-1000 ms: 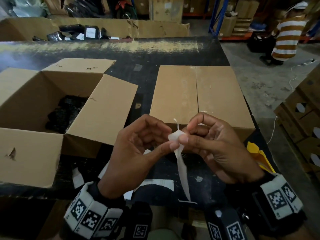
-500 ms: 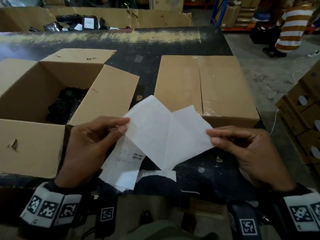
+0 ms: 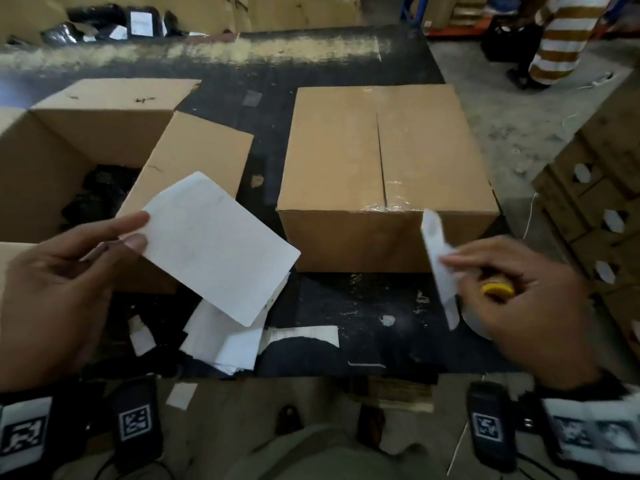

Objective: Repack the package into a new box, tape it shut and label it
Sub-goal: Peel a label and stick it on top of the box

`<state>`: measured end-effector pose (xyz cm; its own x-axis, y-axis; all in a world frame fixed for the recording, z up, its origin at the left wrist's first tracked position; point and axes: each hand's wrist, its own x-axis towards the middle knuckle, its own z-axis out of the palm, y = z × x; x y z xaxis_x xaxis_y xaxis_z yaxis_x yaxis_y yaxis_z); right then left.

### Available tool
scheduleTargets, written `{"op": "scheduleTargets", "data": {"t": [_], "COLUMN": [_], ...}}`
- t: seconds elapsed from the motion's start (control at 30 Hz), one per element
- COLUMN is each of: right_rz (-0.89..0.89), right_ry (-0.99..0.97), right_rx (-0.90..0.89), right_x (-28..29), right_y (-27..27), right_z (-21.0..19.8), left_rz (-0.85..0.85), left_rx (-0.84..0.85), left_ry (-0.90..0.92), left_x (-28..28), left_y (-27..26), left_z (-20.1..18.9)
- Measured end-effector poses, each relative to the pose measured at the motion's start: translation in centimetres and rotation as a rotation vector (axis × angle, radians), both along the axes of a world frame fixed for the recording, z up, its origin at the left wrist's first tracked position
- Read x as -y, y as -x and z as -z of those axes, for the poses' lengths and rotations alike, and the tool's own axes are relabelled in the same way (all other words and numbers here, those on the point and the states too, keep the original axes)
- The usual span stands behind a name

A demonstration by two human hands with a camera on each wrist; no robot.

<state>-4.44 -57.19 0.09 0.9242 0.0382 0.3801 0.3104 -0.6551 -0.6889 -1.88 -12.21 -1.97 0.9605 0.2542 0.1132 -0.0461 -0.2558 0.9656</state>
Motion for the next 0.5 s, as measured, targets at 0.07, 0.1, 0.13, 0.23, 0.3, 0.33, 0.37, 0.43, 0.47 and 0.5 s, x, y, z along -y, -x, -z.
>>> {"op": "scheduleTargets", "data": {"t": [0.07,0.1,0.13,0.23,0.3,0.33,0.37,0.43,0.47,0.5], "right_rz": [-0.091,-0.134,-0.174,-0.262,-0.251,-0.235,-0.220,-0.198,-0.178,-0.150], "right_ry": [0.202,0.309,0.402,0.551,0.528,0.501,0.475,0.470,0.482,0.491], "right_rx": [-0.008,-0.032,-0.069,-0.208,-0.288,-0.299,-0.292,-0.276,-0.270,-0.248], "right_x": [-2.5,-3.4,-4.3,-6.6,-7.2,-7.2,-7.1,-6.5,-6.1,-5.7], "right_y": [-0.5,-0.9,-1.4,-2.3,-2.3,-2.3,-2.3,-2.2,-2.1,-2.0], "right_z": [2.4,4.1,5.9,9.6,10.8,11.1,11.2,10.7,10.1,9.4], "left_rz": [0.023,0.044,0.058,0.075,0.086,0.091,0.107,0.136,0.146,0.149], "left_rx": [0.018,0.028,0.033,0.023,0.012,0.003,0.003,0.005,0.010,0.010], "left_ry": [0.093,0.107,0.115,0.180,0.190,0.187,0.190,0.185,0.183,0.189], "left_x": [1.7,2.7,3.6,6.2,7.4,7.8,8.1,8.8,9.0,9.3], "left_y": [0.1,0.4,0.6,1.1,1.3,1.3,1.4,1.5,1.4,1.2], "left_z": [-0.2,-0.7,-1.0,-2.0,-2.1,-2.2,-2.3,-2.6,-2.7,-2.6]}}
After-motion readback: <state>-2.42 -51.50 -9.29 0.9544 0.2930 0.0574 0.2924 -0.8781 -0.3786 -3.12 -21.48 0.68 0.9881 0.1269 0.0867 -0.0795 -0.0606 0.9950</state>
